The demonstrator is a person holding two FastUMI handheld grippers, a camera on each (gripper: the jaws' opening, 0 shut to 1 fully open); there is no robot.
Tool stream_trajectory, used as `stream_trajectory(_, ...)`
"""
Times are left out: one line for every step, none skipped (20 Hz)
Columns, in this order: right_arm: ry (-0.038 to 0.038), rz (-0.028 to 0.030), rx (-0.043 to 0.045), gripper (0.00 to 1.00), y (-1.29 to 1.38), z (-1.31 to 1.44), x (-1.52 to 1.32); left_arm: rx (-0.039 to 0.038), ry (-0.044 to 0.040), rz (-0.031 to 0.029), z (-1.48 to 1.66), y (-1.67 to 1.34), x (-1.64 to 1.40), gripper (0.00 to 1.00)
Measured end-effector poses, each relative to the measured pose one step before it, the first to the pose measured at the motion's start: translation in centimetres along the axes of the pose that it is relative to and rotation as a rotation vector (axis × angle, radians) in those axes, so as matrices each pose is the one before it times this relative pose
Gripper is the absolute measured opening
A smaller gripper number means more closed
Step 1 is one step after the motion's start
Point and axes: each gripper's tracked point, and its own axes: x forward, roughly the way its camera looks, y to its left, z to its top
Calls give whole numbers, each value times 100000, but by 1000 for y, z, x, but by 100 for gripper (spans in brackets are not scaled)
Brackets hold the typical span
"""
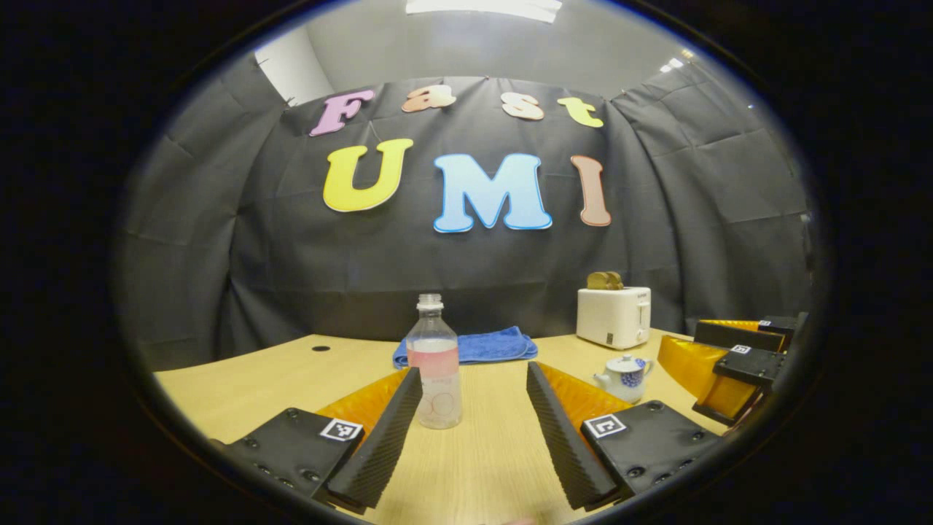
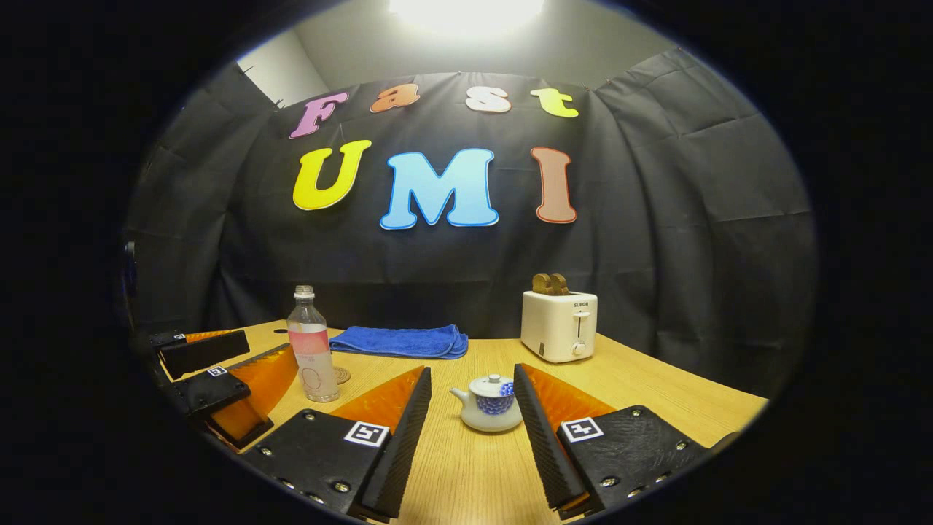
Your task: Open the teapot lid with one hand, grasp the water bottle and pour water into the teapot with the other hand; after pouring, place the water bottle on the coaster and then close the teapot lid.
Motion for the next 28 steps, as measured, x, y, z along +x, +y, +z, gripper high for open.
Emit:
stream_trajectory(220, -246, 7, 71, -157, -66, 161, -562, 14, 96, 43, 77, 89, 100)
stream_trajectory(-141, -257, 112, 71, -92, 79, 125, -125, 1, 293, 45, 146, 71, 100)
stream_trajectory(7, -247, 82, 71, -150, 16, 125, 447, 216, 477, -70, 166, 109, 100)
stream_trajectory(375, -345, 222, 71, -174, -234, 300, 553, 204, 713, 21, 240, 104, 100)
stream_trajectory(1289, 619, 1154, 71, -24, -338, 434, -176, 316, 660, -116, 349, 137, 100)
stream_trajectory(1357, 724, 1407, 71, -168, -355, 510, -977, 327, 92, 19, 138, 60, 100)
stream_trajectory(638, -147, 1271, 71, -325, -166, 454, -539, 98, -83, 16, 93, 33, 100)
stream_trajectory(292, -778, 747, 71, -575, -171, 628, 266, -1, 204, -22, 102, -14, 100)
stream_trajectory(63, -1381, -551, 71, -601, -106, 666, 676, -154, 40, 100, 24, -153, 100)
stream_trajectory(452, -577, -946, 71, -192, -44, 595, 370, -214, -278, 156, -150, 5, 100)
stream_trajectory(54, 80, -1974, 71, -7, 217, 825, 415, -405, -294, 109, -64, 4, 100)
stream_trajectory(620, 190, -2069, 71, -90, -40, 1034, 200, -423, -293, 238, -173, 69, 100)
stream_trajectory(1286, 651, -672, 71, 91, -270, 970, 0, -280, -336, 193, -172, 6, 100)
stream_trajectory(660, 376, -458, 71, 126, -47, 803, 31, -293, -79, 61, -27, 36, 100)
stream_trajectory(831, 158, -621, 71, -9, -183, 800, 301, -374, 187, 212, 81, 65, 100)
stream_trajectory(1144, -180, -430, 71, 22, -303, 784, 462, -195, 300, 98, 190, -73, 100)
stream_trajectory(668, -15, -216, 71, 22, -294, 637, 394, 31, 428, 126, 240, -24, 100)
stream_trajectory(941, -660, -110, 71, -105, -252, 567, 140, 10, 441, -113, 343, 41, 100)
stream_trajectory(855, -82, -326, 71, 37, -407, 489, 79, -139, 348, 124, 251, 55, 100)
stream_trajectory(209, -336, -571, 71, 8, -100, 378, 174, -109, 561, 11, 278, 26, 100)
stream_trajectory(-112, -195, -653, 71, 16, -76, 261, 193, -247, 432, 136, 208, -23, 100)
stream_trajectory(-193, -200, 55, 71, 0, 94, 264, 106, -112, 212, 4, 53, 89, 100)
stream_trajectory(-763, -206, 587, 71, -68, 125, 177, 32, 197, -79, -86, -68, 126, 100)
stream_trajectory(-481, 510, 306, 70, 189, 158, 33, -48, 273, -171, -42, -29, -5, 100)
stream_trajectory(179, -766, -378, 57, -195, -164, 161, -67, 80, -114, -112, -18, -57, 100)
stream_trajectory(1031, -1349, -1063, 53, -202, -215, 166, -129, 7, 131, 44, 13, 5, 100)
stream_trajectory(791, 605, 324, 45, -56, -385, 96, 11, 28, 147, -22, 65, 61, 100)
stream_trajectory(2427, 391, 5, 43, 121, -502, 154, 208, -13, 154, -27, 80, -29, 100)
